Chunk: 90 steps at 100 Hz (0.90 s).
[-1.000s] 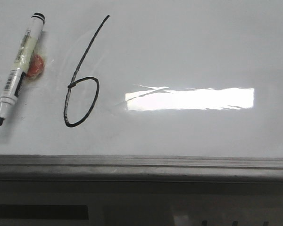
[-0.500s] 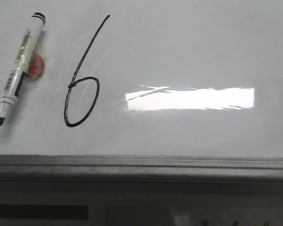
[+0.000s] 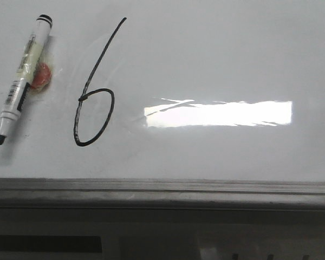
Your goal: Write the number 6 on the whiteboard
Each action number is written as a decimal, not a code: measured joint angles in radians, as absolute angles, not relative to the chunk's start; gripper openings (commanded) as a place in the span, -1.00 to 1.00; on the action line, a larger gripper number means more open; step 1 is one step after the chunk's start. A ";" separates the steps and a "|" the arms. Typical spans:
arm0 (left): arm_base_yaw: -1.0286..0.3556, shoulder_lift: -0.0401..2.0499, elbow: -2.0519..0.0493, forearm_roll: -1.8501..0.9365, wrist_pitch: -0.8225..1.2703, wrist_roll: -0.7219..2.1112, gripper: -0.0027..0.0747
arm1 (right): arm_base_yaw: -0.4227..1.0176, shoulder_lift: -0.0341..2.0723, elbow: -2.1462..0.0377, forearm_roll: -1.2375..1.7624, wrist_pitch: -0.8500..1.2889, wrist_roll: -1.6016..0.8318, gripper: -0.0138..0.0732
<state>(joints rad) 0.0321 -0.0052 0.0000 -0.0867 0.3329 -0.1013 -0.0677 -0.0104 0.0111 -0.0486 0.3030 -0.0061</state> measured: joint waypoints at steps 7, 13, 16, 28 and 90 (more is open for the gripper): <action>0.032 -0.005 0.000 -0.087 0.333 -0.101 -0.98 | -0.068 -0.010 0.011 -0.055 0.327 0.006 -0.83; 0.032 -0.005 0.000 -0.087 0.333 -0.101 -0.98 | -0.068 -0.010 0.011 -0.059 0.327 0.011 -0.83; 0.032 -0.005 0.000 -0.087 0.333 -0.101 -0.98 | -0.068 -0.010 0.011 -0.059 0.327 0.013 -0.83; 0.032 -0.005 0.000 -0.087 0.333 -0.101 -0.98 | -0.068 -0.010 0.011 -0.062 0.328 0.017 -0.83; 0.032 -0.005 0.000 -0.087 0.333 -0.101 -0.98 | -0.068 -0.010 0.011 -0.064 0.328 0.017 -0.83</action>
